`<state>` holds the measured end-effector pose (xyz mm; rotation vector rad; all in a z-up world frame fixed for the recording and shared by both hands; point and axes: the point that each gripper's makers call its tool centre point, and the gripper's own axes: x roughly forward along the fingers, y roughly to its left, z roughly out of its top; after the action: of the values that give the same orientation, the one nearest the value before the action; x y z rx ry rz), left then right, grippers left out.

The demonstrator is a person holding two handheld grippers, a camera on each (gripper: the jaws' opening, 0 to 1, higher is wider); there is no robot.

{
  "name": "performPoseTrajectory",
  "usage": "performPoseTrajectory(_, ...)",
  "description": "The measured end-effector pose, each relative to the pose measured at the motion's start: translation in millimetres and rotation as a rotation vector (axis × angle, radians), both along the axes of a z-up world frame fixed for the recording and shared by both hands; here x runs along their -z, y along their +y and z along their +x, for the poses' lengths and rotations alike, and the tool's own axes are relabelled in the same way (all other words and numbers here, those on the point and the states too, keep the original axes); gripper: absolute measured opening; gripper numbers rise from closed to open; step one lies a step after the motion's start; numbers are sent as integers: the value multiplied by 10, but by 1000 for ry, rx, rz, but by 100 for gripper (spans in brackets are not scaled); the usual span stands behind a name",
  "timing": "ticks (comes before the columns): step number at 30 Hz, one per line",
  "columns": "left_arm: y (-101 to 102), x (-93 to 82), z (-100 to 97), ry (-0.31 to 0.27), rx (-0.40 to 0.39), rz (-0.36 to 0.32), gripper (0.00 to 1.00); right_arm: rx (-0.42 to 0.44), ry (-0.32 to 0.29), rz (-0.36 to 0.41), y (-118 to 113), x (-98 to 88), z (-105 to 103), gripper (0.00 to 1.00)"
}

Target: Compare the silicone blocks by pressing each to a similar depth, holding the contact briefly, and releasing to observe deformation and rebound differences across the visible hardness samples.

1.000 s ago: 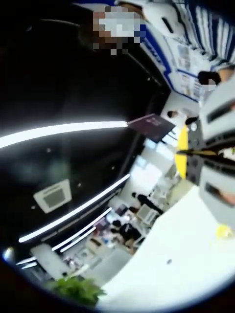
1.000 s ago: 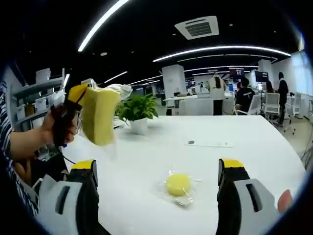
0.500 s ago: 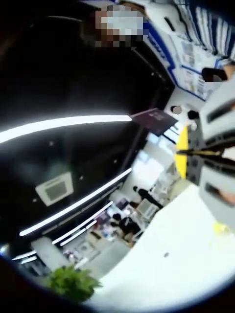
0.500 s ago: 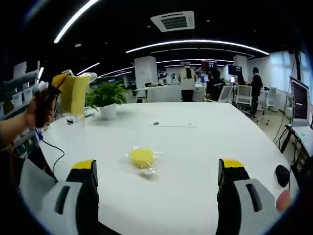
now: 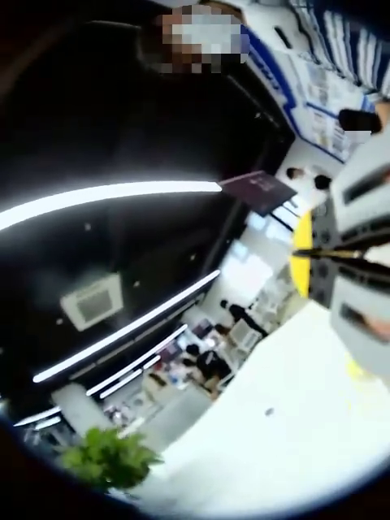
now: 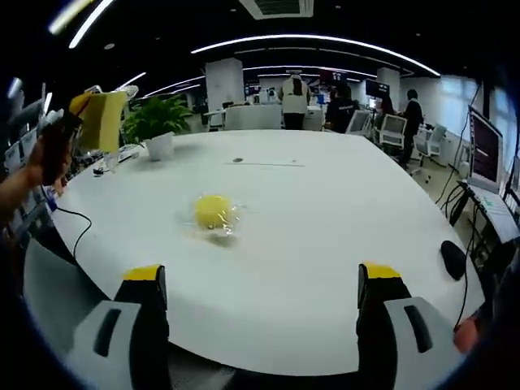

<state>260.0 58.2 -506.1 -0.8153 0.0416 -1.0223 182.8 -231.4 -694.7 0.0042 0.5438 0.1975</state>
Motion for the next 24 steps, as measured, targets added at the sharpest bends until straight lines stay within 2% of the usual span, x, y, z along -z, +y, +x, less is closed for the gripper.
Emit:
performPoseTrajectory(1, 21, 32, 4, 8, -5, -1, 0, 2, 16, 0, -12, 28, -22, 89)
performPoseTrajectory(6, 118, 189, 57, 53, -42, -12, 0, 5, -15, 13, -16, -28, -58, 88)
performPoseTrajectory(7, 145, 255, 82, 84, -45, -22, 0, 6, -17, 9, -24, -29, -63, 87)
performPoseTrajectory(11, 225, 445, 156, 145, -88, -40, 0, 18, -123, 11, -49, -179, -16, 89)
performPoseTrajectory(13, 243, 540, 176, 172, -94, -41, 0, 13, -135, 4, -45, -196, -33, 90)
performPoseTrajectory(15, 275, 663, 217, 218, -117, -42, 0, 7, -181, -17, -44, -240, -23, 90)
performPoseTrajectory(17, 312, 771, 257, 249, -139, -51, 0, 9, -219, -4, -33, -277, -33, 90)
performPoseTrajectory(20, 365, 928, 315, 311, -163, -73, 0, 21, -240, 8, -34, -307, -54, 90)
performPoseTrajectory(24, 408, 1082, 382, 373, -190, -92, 0, 25, -181, 0, -51, -220, -96, 90)
